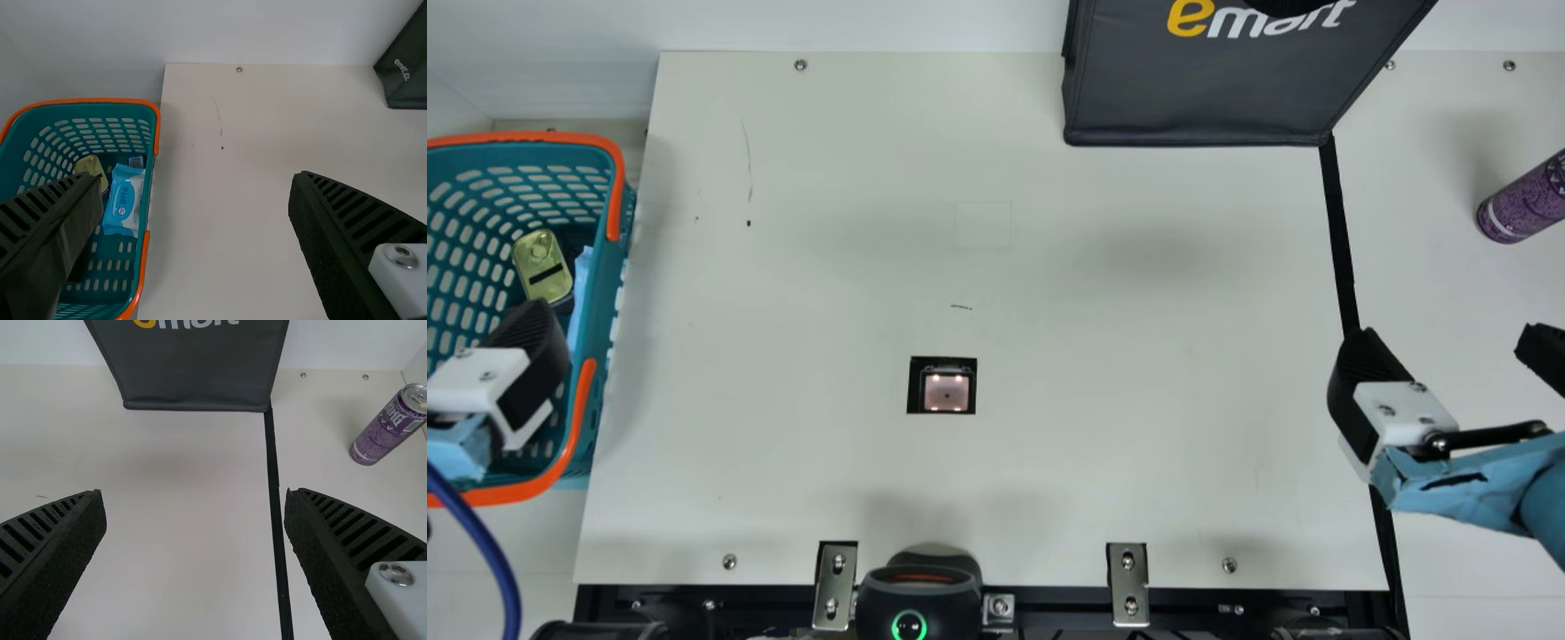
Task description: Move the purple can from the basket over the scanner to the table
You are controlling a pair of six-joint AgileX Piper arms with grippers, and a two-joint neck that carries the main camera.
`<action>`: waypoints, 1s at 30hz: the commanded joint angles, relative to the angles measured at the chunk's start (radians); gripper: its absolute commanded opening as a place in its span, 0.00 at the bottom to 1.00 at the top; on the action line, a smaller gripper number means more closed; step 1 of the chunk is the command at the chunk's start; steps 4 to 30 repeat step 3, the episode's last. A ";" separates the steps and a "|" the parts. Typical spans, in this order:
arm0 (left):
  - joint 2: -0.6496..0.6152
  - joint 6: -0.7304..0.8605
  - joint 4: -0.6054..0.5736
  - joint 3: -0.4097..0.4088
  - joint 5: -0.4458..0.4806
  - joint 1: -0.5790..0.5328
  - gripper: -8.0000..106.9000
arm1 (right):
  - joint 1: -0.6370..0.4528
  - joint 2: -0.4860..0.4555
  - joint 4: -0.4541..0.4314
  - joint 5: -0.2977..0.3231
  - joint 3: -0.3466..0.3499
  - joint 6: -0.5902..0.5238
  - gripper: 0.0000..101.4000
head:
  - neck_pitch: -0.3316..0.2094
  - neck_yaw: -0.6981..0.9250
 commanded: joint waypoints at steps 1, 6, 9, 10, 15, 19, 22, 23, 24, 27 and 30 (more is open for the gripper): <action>0.000 0.000 0.000 0.000 0.000 0.000 0.85 | 0.000 0.000 0.000 0.000 0.000 0.000 0.94 | -0.030 0.003; 0.000 0.000 0.000 0.000 0.000 0.000 0.85 | 0.000 0.000 0.000 0.000 0.000 0.000 0.94 | -0.030 0.003; 0.000 0.000 0.000 0.000 0.000 0.000 0.85 | 0.000 0.000 0.000 0.000 0.000 0.000 0.94 | -0.030 0.003; 0.000 0.000 0.000 0.000 0.000 0.000 0.85 | 0.000 0.000 0.000 0.000 0.000 0.000 0.94 | -0.030 0.003; 0.000 0.000 0.000 0.000 0.000 0.000 0.85 | 0.000 0.000 0.000 0.000 0.000 0.000 0.94 | -0.030 0.003; 0.000 0.000 0.000 0.000 0.000 0.000 0.85 | 0.000 0.000 0.000 0.000 0.000 0.000 0.94 | -0.030 0.003; 0.000 0.000 0.000 0.000 0.000 0.000 0.85 | 0.000 0.000 0.000 0.000 0.000 0.000 0.94 | -0.030 0.003; 0.000 0.000 0.000 0.000 0.000 0.000 0.85 | 0.000 0.000 0.000 0.000 0.000 0.000 0.94 | -0.030 0.003; 0.000 0.000 0.000 0.000 0.000 0.000 0.85 | 0.000 0.000 0.000 0.000 0.000 0.000 0.94 | -0.030 0.003; 0.000 0.000 0.000 0.000 0.000 0.000 0.85 | 0.000 0.000 0.000 0.000 0.000 0.000 0.94 | -0.030 0.003; 0.000 0.000 0.000 0.000 0.000 0.000 0.85 | 0.000 0.000 0.000 0.000 0.000 0.000 0.94 | -0.030 0.003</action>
